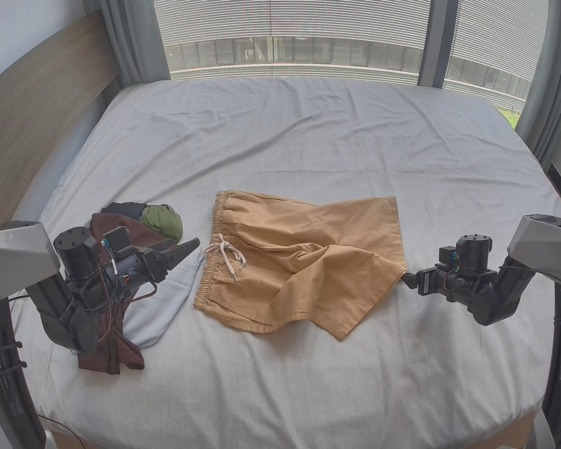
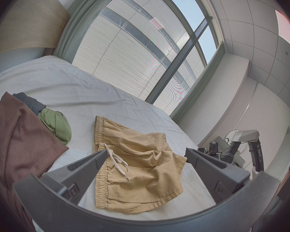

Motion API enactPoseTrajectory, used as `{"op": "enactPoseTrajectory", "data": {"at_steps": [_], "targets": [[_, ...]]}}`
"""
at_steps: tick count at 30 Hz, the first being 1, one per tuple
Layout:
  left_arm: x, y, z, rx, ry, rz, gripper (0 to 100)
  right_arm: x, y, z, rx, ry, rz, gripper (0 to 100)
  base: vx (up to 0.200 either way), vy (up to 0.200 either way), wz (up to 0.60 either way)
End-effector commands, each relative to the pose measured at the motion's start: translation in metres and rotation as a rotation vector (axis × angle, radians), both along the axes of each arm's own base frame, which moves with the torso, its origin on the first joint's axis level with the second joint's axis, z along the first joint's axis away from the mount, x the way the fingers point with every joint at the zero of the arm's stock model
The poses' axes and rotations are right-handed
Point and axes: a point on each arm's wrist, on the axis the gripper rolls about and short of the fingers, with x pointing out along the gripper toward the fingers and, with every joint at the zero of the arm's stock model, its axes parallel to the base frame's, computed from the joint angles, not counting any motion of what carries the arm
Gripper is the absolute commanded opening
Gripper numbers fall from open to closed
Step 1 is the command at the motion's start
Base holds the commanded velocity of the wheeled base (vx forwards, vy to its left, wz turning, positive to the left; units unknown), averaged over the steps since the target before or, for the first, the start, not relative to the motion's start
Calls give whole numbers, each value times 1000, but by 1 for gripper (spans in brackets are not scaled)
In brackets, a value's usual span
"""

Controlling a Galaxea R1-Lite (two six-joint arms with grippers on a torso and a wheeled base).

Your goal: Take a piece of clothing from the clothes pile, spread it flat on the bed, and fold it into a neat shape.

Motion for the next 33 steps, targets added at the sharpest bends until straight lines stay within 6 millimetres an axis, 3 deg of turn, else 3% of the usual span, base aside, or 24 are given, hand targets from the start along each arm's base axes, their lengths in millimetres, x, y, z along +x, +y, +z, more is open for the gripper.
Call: {"op": "enactPoseTrajectory", "data": {"at_steps": [1, 5, 11, 16, 19, 22, 33], "targets": [[1, 0, -4, 1, 10, 1, 100, -20, -8, 32, 5, -33, -19, 100, 0, 0, 0], [1, 0, -3, 0, 7, -1, 100, -45, -10, 44, 2, -3, -17, 100, 0, 0, 0], [1, 0, -3, 2, 9, 1, 100, -66, -3, 36, 8, 58, 19, 100, 0, 0, 0], [1, 1, -3, 2, 7, 4, 100, -76, 33, 32, 48, 67, 124, 100, 0, 0, 0], [1, 2, -3, 2, 7, 6, 100, -81, 70, 25, 175, 126, 156, 100, 0, 0, 0], [1, 2, -3, 2, 7, 7, 100, -77, 89, 16, 298, 181, 127, 100, 0, 0, 0], [1, -1, -6, 2, 15, -2, 100, -82, 125, 1, 508, 326, 111, 100, 0, 0, 0]]}}
